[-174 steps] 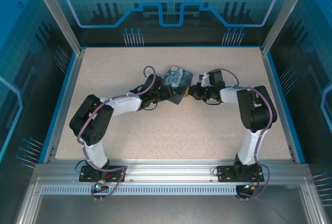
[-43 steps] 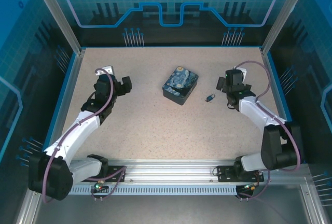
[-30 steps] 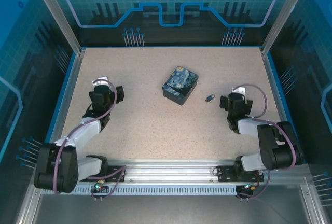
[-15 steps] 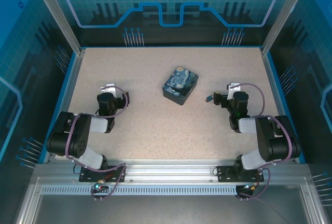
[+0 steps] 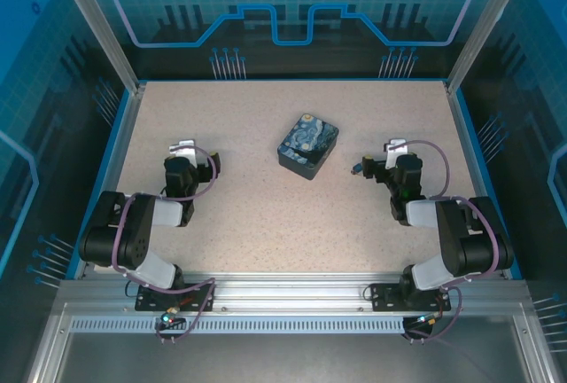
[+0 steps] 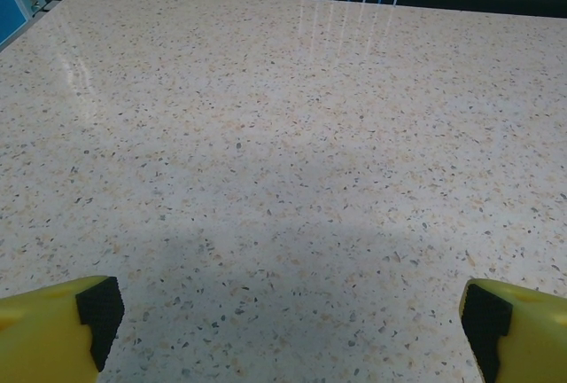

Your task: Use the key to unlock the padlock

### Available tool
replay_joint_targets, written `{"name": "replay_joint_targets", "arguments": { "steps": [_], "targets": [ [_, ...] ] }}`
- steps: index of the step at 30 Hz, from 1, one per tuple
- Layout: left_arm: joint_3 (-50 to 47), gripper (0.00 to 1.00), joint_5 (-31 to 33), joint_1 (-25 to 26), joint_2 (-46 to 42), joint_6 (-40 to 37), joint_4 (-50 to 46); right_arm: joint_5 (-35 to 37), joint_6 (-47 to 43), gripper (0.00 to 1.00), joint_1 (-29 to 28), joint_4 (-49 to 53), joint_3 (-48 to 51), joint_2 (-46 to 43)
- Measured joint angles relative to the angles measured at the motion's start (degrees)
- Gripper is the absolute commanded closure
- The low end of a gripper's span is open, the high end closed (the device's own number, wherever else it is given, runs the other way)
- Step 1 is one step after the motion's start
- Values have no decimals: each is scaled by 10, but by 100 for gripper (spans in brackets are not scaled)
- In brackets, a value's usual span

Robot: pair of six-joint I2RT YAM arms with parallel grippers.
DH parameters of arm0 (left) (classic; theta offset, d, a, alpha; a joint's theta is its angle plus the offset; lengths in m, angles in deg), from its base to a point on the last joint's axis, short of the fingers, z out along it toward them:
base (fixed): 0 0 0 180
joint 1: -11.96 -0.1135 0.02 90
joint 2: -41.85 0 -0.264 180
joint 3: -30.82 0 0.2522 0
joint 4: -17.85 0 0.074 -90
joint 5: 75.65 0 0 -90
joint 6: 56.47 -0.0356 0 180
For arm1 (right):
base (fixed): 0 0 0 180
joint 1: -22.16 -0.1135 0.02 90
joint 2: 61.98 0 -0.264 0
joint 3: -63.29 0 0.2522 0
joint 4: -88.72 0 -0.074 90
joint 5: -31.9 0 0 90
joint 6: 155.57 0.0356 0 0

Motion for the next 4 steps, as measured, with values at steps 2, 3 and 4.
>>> {"name": "replay_joint_targets", "arguments": {
  "steps": [2, 3, 4],
  "targets": [
    [0, 1, 0, 0, 0, 0, 0, -7, 0, 0, 3, 2, -2, 0],
    [0, 1, 0, 0, 0, 0, 0, -9, 0, 0, 3, 2, -2, 0],
    [0, 1, 0, 0, 0, 0, 0, -10, 0, 0, 3, 2, -2, 0]
  ]
}}
